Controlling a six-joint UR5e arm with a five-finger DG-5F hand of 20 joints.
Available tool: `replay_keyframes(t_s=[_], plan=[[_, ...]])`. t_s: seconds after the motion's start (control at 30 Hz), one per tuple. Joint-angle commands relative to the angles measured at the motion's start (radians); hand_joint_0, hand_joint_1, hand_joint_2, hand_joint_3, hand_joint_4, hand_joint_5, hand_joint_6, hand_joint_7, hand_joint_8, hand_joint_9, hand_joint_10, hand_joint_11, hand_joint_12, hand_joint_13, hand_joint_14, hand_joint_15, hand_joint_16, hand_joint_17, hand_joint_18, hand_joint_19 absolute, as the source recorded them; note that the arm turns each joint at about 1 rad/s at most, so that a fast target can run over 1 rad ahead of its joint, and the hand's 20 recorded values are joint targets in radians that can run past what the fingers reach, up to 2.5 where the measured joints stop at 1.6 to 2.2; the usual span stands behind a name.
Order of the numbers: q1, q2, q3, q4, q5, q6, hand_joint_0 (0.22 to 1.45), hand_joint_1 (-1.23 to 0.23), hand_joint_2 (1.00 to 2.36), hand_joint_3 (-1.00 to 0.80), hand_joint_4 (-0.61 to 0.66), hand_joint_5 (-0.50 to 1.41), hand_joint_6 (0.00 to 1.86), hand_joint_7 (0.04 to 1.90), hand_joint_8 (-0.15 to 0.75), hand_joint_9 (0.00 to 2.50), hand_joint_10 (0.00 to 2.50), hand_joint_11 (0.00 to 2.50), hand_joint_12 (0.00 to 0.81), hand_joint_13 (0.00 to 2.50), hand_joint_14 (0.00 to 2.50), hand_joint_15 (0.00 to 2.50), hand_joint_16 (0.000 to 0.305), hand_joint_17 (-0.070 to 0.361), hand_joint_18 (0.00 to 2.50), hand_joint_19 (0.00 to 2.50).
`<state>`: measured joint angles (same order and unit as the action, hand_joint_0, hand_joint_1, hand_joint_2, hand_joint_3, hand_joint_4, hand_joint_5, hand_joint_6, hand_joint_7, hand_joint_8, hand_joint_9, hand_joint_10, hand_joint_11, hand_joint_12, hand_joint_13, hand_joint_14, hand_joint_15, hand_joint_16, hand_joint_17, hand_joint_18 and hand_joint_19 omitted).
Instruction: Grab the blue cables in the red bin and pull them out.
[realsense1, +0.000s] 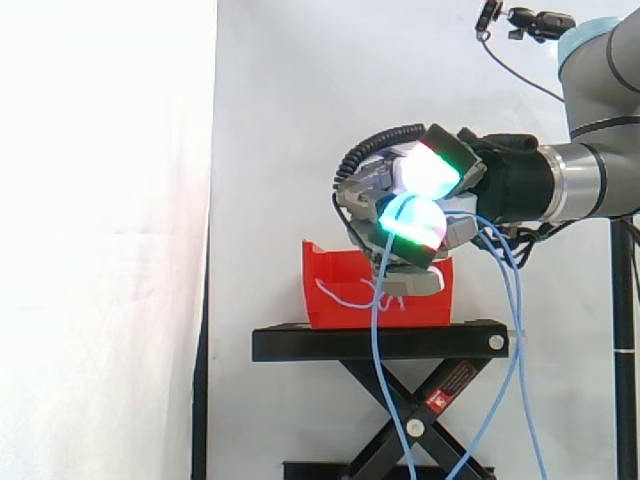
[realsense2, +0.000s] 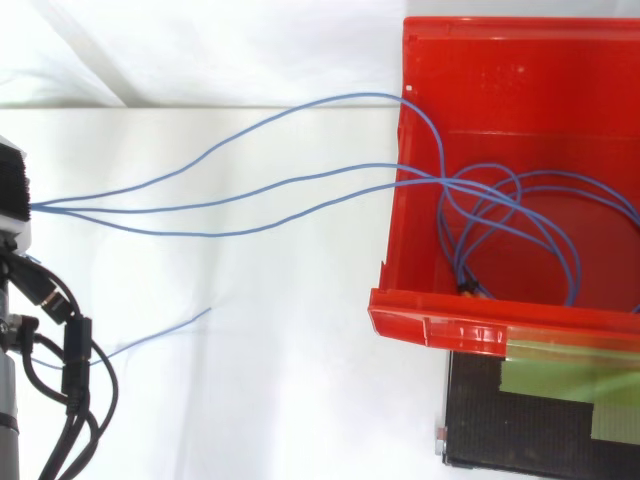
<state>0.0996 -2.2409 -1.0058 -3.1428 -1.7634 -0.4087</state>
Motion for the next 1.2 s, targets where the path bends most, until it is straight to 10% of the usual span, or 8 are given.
replay_keyframes(t_s=[0.0, 0.67, 0.97, 1.17], plan=[[0.000, 0.000, 0.000, 0.003, -0.001, 0.034, 1.10, -1.00, 1.01, -0.60, 0.11, 0.47, 1.60, 0.08, 0.348, 0.70, 0.99, 1.11, 0.344, 1.10, 2.50, 0.18, 0.039, 0.087, 1.14, 1.11], [0.000, 0.000, -0.030, 0.006, 0.002, 0.141, 1.10, -1.00, 1.01, -0.60, 0.11, 0.47, 1.60, 0.08, 0.343, 0.70, 0.97, 1.10, 0.346, 1.10, 2.50, 0.17, 0.039, 0.088, 1.13, 1.10], [0.005, 0.000, -0.163, 0.225, 0.002, 0.147, 1.10, -1.00, 1.01, -0.60, 0.11, 0.46, 1.60, 0.09, 0.347, 0.71, 0.94, 1.11, 0.347, 1.10, 2.50, 0.17, 0.040, 0.089, 1.12, 1.08], [0.005, 0.000, -0.166, 0.265, 0.007, 0.143, 1.10, -1.00, 1.01, -0.60, 0.11, 0.46, 1.60, 0.08, 0.341, 0.71, 0.92, 1.12, 0.347, 1.10, 2.50, 0.17, 0.040, 0.089, 1.12, 1.07]])
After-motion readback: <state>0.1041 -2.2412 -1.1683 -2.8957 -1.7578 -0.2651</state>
